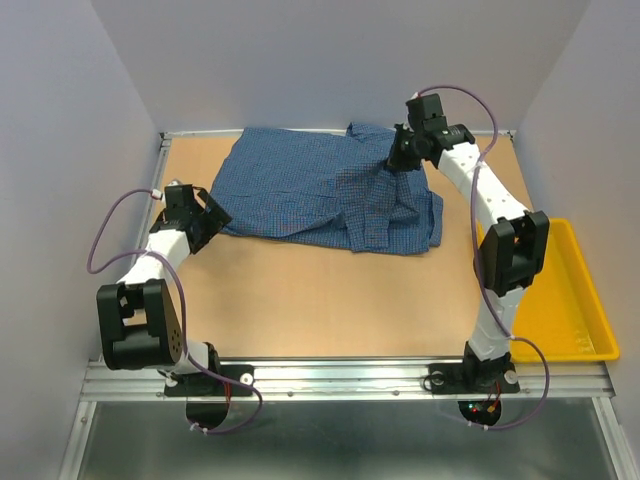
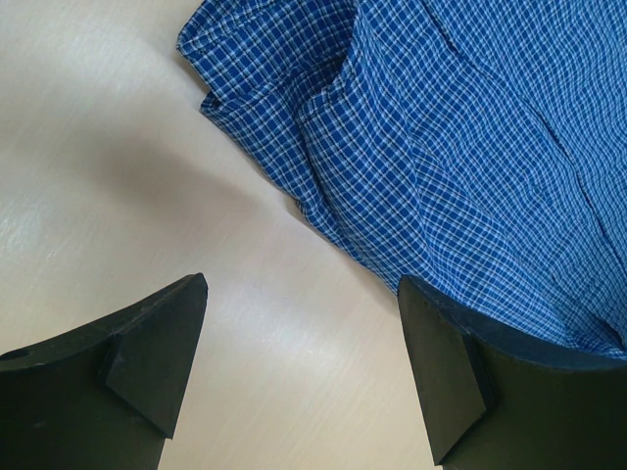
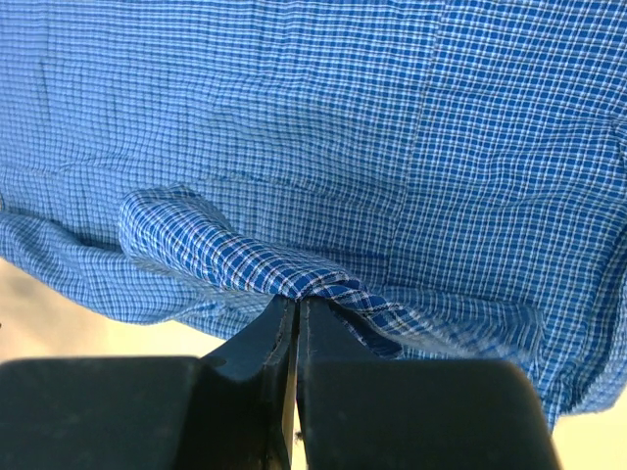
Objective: Fold and stack the long sleeve shirts
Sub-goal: Fold the shirt
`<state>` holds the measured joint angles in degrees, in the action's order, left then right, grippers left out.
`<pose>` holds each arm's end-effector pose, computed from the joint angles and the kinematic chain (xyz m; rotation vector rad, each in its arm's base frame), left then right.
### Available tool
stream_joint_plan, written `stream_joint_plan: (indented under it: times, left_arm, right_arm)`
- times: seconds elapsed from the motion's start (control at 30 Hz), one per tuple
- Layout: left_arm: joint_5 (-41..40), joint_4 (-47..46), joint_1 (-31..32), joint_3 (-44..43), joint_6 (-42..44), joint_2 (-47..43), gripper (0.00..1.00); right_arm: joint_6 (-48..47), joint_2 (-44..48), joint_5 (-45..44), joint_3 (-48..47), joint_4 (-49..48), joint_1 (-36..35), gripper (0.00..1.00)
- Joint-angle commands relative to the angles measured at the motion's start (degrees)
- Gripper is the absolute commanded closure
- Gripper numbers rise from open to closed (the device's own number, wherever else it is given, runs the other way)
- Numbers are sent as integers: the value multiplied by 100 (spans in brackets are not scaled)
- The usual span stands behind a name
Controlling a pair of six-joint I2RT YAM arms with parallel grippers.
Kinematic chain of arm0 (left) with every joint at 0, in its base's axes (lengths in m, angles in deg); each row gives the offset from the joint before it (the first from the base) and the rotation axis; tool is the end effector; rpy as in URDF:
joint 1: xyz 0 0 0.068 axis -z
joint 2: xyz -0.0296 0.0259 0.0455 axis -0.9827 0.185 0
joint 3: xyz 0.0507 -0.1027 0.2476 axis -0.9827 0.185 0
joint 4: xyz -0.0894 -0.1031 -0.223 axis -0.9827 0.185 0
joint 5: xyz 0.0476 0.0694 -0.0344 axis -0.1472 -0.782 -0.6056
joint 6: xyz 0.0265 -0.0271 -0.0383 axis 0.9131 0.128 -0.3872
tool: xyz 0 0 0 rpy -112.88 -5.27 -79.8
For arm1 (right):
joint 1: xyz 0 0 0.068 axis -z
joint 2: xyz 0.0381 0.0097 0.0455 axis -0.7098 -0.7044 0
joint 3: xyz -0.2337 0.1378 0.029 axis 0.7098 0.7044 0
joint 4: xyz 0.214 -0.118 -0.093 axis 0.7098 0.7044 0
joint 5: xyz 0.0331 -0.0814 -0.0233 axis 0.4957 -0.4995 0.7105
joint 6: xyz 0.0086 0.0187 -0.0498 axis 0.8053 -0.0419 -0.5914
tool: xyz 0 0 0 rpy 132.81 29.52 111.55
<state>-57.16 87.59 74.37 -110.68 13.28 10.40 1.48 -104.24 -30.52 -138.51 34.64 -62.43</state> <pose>0.2980 0.0235 0.2269 -0.7216 2.1735 -0.3351 0.4162 0.1304 0.3383 0.1551 2.3900 0.4059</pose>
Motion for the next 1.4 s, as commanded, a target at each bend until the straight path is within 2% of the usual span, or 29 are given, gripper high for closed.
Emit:
stream_joint_plan:
  times: [0.0,0.1,0.23,0.33,0.37,0.47,0.5,0.6,0.83,0.97,1.37]
  left_arm:
    - [-56,-203,-4,-176,-17,94,10]
    - [-135,-247,-4,-194,-34,199,10]
    - [-328,-273,-4,-220,-26,357,10]
    - [-511,-273,-4,-290,-8,533,10]
    - [-574,-265,-4,-334,-8,568,11]
    - [-671,-247,-4,-413,-60,700,14]
    - [-698,-264,-12,-422,-78,727,14]
    - [-742,-361,-4,-475,-210,920,16]
    - [-619,-449,-13,-694,-430,1377,20]
    - [-549,-511,-39,-809,-535,1631,22]
    - [-478,-669,-381,-616,-685,1773,23]
  right_arm:
    - [183,-187,270,-298,-434,244,99]
    - [403,-327,288,-307,-663,464,98]
    - [588,-634,227,-483,-786,701,84]
    - [641,-872,200,-606,-795,833,54]
    - [563,-873,235,-580,-795,851,40]
    - [466,-505,297,-63,-830,851,30]
    - [430,-216,279,174,-856,842,29]
    - [412,653,42,1796,-1076,869,29]
    - [868,1867,7,4083,-1602,948,29]
    - [1106,2238,182,4902,-1990,1106,29]
    - [1520,2608,639,6117,-3027,1291,30]
